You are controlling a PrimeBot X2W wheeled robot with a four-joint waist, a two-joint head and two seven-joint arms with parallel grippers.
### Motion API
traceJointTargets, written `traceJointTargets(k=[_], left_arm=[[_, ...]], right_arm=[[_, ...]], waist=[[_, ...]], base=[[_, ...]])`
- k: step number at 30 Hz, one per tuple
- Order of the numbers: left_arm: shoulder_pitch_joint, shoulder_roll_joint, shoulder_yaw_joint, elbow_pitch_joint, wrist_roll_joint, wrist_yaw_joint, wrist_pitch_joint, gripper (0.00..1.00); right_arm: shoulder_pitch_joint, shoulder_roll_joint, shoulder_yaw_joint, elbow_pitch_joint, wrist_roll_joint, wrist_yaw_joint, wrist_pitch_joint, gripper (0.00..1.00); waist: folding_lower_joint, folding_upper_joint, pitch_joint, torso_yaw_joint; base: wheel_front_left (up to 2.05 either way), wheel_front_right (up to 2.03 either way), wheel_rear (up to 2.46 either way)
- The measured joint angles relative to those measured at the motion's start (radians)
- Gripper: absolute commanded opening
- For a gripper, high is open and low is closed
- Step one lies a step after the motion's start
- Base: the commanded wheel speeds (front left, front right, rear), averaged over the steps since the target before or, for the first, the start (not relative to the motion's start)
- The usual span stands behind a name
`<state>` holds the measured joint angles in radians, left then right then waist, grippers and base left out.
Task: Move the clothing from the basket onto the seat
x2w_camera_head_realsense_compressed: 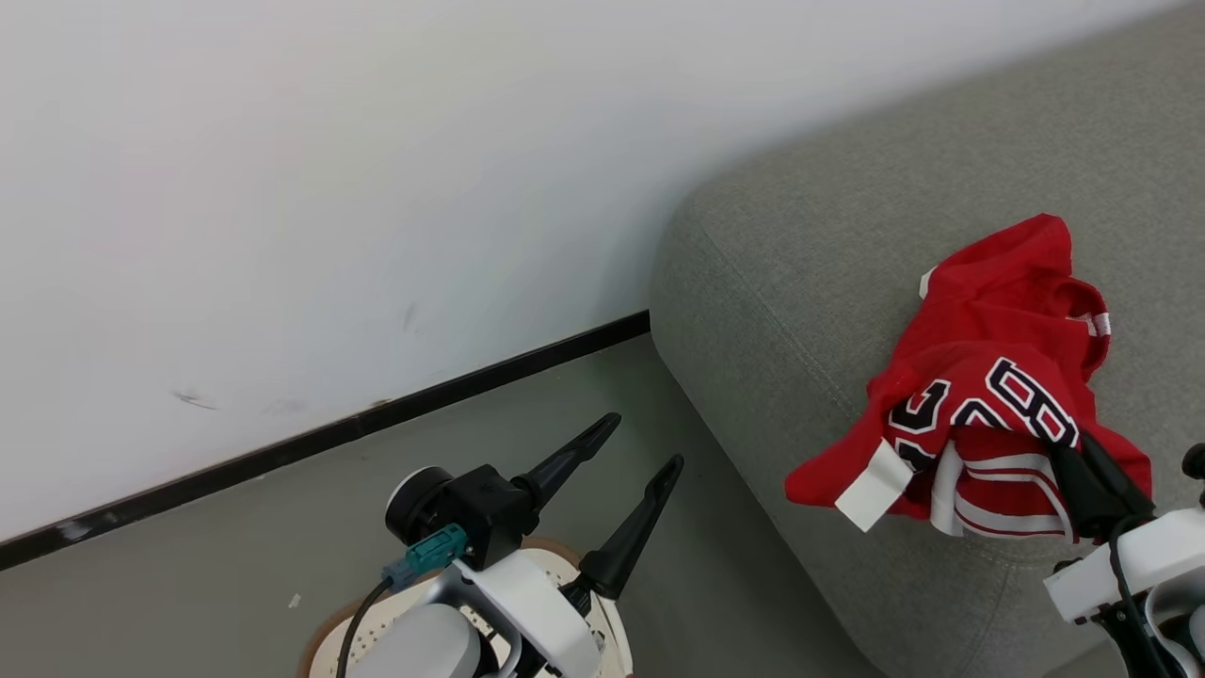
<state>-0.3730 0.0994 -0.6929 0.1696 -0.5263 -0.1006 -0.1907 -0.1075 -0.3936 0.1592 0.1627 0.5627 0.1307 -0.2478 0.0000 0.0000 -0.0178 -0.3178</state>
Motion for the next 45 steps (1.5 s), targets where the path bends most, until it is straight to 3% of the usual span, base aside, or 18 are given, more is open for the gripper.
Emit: traceJointTargets(k=[7, 14, 30, 45], left_arm=[[0.002, 0.007, 0.01, -0.007, 0.008, 0.011, 0.0, 1.0], [0.001, 0.035, 0.032, -0.03, 0.02, 0.029, 0.002, 1.0], [-0.053, 0.065, 0.054, -0.117, 0.057, 0.064, 0.038, 1.0], [-0.084, 0.085, 0.052, -0.188, 0.1, 0.096, 0.083, 1.0]], right_arm=[[-0.049, 0.025, 0.014, -0.001, 0.015, 0.0, 0.027, 0.0], [-0.21, 0.069, -0.074, 0.067, 0.105, 0.0, 0.087, 0.0], [-0.639, -0.067, -0.326, 0.283, -0.003, 0.0, 0.19, 0.0], [-0.705, -0.094, -0.371, 0.464, -0.136, 0.0, 0.176, 0.0]], waist=[[0.0, 0.0, 0.023, -0.028], [0.0, 0.0, 0.061, -0.037], [0.0, 0.0, 0.176, -0.041], [0.0, 0.0, 0.275, 0.004]], base=[[0.0, 0.0, 0.0], [0.0, 0.0, 0.0], [0.0, 0.0, 0.0], [0.0, 0.0, 0.0]])
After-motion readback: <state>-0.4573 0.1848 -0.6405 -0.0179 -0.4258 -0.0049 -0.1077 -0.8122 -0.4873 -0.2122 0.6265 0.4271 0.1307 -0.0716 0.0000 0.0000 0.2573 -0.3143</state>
